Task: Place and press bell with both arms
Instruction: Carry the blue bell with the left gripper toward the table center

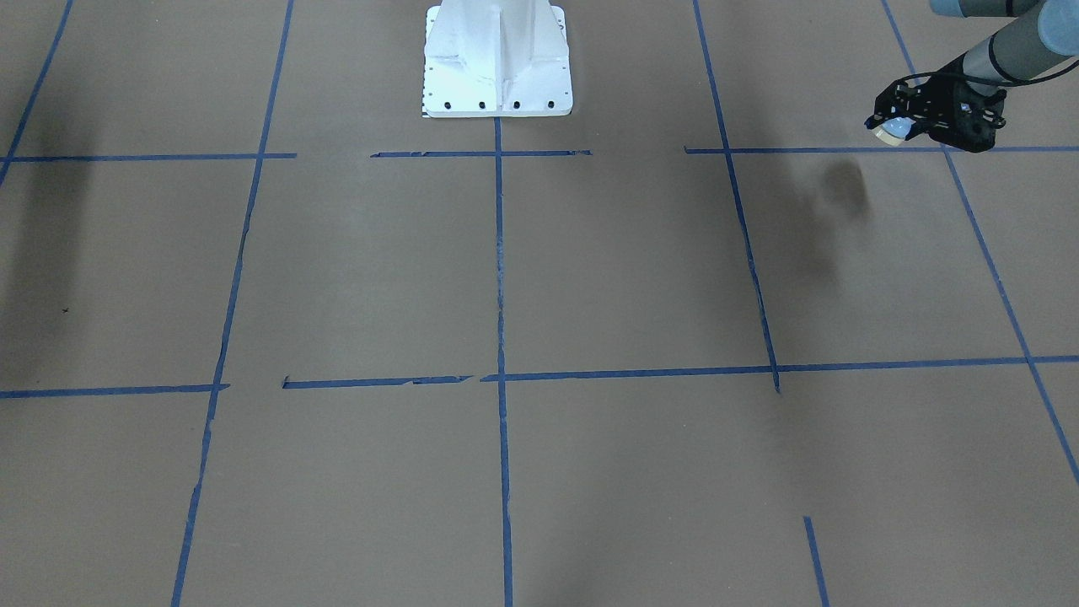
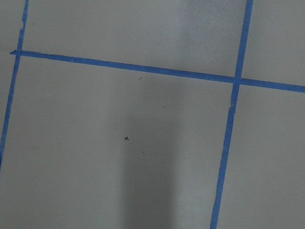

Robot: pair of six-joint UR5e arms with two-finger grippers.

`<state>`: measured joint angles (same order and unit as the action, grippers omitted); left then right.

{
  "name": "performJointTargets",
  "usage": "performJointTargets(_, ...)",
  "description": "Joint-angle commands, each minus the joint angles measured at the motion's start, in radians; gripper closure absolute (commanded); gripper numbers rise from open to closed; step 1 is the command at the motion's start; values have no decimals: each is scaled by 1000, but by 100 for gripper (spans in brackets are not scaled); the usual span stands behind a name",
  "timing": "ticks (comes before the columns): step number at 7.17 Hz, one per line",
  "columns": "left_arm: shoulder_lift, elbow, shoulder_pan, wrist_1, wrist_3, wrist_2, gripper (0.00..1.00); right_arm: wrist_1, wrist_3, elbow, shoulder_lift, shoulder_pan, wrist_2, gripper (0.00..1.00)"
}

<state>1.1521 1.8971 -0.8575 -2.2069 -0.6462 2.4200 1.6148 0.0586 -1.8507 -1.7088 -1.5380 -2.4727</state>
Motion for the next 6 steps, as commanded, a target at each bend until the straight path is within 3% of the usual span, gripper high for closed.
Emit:
performJointTargets(1,122,23,3,1,-162,-2,93,-1,0,1,0,1,0,0)
performJointTargets(3,300,22,5,89,-289,-2,92,-1,3,4,0,2,1,0)
performJointTargets(6,701,-4,29,480,-323,-15,91,-1,4,4,0,5,0,0)
